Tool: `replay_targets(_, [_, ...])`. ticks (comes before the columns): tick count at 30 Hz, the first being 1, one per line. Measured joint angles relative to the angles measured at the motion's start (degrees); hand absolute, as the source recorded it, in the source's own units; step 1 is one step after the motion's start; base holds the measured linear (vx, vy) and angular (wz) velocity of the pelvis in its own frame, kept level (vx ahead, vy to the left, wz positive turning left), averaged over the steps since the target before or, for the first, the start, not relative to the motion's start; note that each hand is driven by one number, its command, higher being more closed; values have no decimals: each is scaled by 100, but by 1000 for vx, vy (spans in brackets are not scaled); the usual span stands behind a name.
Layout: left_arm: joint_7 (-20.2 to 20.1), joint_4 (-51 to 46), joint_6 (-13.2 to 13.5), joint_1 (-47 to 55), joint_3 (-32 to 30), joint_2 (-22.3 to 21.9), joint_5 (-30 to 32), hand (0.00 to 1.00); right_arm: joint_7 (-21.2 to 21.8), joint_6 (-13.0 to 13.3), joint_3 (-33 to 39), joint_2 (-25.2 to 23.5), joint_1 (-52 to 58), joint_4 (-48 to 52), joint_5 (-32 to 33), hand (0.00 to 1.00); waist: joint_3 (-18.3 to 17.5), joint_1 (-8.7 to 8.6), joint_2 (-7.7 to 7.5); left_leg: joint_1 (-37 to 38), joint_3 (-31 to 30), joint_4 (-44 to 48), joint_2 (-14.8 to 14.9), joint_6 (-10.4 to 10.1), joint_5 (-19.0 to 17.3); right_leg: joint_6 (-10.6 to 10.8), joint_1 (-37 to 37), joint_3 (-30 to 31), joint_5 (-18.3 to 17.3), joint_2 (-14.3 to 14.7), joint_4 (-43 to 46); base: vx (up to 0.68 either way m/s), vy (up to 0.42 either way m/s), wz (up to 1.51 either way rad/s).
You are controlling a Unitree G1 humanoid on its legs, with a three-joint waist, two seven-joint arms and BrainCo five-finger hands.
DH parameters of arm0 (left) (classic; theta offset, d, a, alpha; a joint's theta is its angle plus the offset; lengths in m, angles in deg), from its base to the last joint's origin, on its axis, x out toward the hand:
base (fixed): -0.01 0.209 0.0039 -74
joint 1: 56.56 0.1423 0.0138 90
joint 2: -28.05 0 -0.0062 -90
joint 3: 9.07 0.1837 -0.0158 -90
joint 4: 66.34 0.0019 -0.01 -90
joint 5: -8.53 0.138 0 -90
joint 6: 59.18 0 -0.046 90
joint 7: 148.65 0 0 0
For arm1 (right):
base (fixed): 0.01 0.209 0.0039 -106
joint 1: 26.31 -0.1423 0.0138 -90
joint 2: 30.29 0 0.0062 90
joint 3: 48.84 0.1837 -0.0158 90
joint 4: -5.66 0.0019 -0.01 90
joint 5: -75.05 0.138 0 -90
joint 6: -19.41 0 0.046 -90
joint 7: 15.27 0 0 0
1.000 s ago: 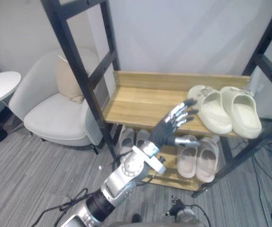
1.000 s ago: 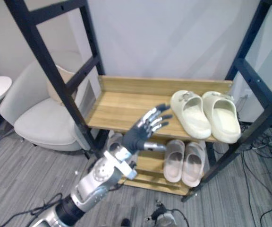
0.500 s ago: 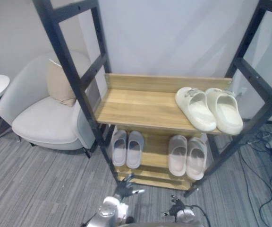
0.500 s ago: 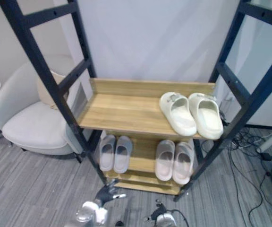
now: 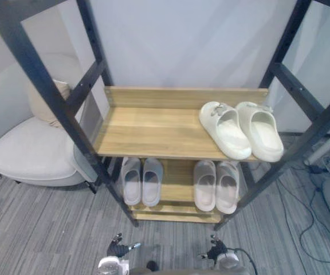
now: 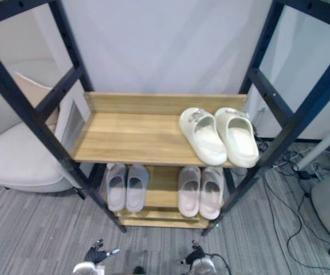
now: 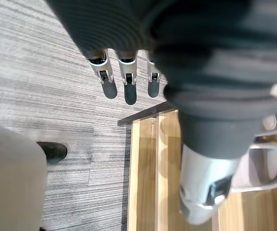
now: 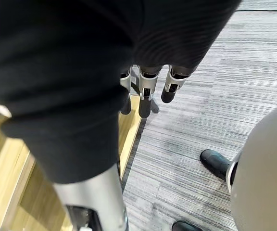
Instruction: Organize the slippers on the shoe rack
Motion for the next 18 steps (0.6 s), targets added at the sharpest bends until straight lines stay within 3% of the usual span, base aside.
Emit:
replay_targets(5, [106,40,7,-27,-166,-82,3,0,19,7,-5,-4,-19,-6,-18,0,43,62,22,-15,57,79,-27,70,-151,41,-117,66,-180,-94,291,64,43,-8])
replay_targets(7, [105,32,7,-88,-250,-121,-3,0,44,35,-15,-2,-98,3,-25,0,207,109,-2,-27,-10,438,-71,109,-390,181,-543,63,-805,-429,1759,31,72,22])
replay_targets(8, [109,32,7,-122,-247,-117,-4,0,63,35,-15,9,-150,15,-29,0,269,109,11,-77,-133,604,-98,148,-470,218,-878,157,-926,-606,2709,-7,47,41])
replay_targets(9, [108,32,6,-137,-242,-114,-6,0,64,36,-14,12,-163,31,-32,0,284,109,13,-96,-193,656,-112,154,-495,219,-986,232,-929,-650,3008,9,45,67])
replay_targets(11, [123,-3,-4,-156,-195,-85,-17,0,67,44,-50,-14,-192,35,-92,0,323,110,-40,-110,-532,838,-211,164,-512,163,-1345,1040,-1008,-691,3847,71,-23,94])
replay_targets(13, [180,-31,-8,-180,-184,-46,-22,0,70,55,-136,-77,-186,22,-200,0,334,107,-169,-301,-970,1013,-411,159,-509,30,-1257,1662,-1307,-668,3726,76,-126,123])
replay_targets(15, [226,-43,-13,-235,-184,-69,-21,0,67,50,-167,-57,-223,1,-199,0,360,111,-158,-638,-1516,1162,-582,73,-455,21,-1056,2173,-1519,-512,3282,20,-147,130])
replay_targets(17, [243,-79,-17,-271,-194,-129,-60,0,63,43,-167,-29,-235,2,-186,0,430,134,-31,-882,-1960,1187,-635,-45,-364,98,-858,2215,-1603,-445,2798,-55,-244,125])
replay_targets(18, [283,-120,-11,-293,-193,-176,-68,0,61,30,-185,-26,-267,1,-188,0,459,245,12,-1011,-2163,1186,-635,-124,-302,127,-709,2032,-1621,-419,2453,-84,-269,111])
